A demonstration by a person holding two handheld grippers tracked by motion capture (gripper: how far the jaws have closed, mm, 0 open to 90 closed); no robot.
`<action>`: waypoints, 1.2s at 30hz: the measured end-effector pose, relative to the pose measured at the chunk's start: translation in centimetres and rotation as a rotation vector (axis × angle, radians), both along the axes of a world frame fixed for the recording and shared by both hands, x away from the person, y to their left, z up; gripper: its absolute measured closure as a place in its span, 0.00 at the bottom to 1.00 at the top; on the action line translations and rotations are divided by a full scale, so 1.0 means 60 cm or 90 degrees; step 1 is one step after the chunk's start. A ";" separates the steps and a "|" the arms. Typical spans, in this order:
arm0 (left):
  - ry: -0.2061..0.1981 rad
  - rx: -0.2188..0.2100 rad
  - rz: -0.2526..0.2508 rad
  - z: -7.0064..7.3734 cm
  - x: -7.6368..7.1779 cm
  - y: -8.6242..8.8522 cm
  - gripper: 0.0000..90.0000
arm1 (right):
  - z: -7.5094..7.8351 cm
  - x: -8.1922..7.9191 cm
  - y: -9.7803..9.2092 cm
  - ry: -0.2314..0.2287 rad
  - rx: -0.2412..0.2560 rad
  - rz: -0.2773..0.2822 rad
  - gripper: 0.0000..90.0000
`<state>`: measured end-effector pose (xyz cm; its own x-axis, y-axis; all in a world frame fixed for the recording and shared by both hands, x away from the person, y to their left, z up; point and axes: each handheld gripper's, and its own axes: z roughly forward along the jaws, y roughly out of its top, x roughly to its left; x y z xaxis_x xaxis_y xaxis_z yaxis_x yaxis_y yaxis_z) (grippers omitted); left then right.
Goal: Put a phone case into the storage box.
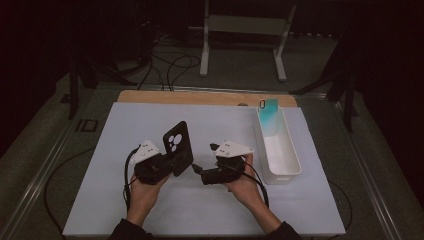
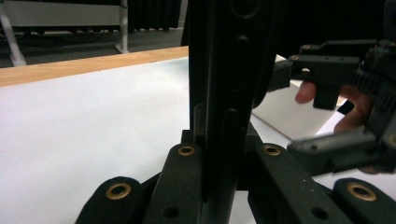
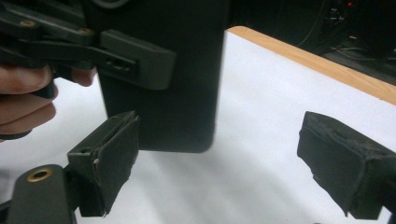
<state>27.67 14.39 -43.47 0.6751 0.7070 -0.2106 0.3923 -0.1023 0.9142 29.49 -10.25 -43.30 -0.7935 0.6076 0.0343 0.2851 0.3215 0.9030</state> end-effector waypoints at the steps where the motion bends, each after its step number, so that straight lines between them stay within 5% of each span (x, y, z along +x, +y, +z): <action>1: 0.000 0.000 0.001 0.000 0.000 0.001 0.95 | 0.001 0.001 -0.002 0.003 0.002 -0.002 0.14; 11: -0.004 0.009 0.009 -0.006 0.000 0.007 0.95 | 0.006 0.010 -0.022 -0.008 0.023 -0.002 0.14; 21: 0.001 0.007 0.014 -0.016 -0.001 0.008 0.95 | 0.019 0.008 -0.026 0.006 0.017 -0.040 0.10; 36: 0.001 0.014 0.011 -0.022 -0.005 0.005 0.95 | 0.058 0.005 0.003 -0.005 0.031 -0.008 0.09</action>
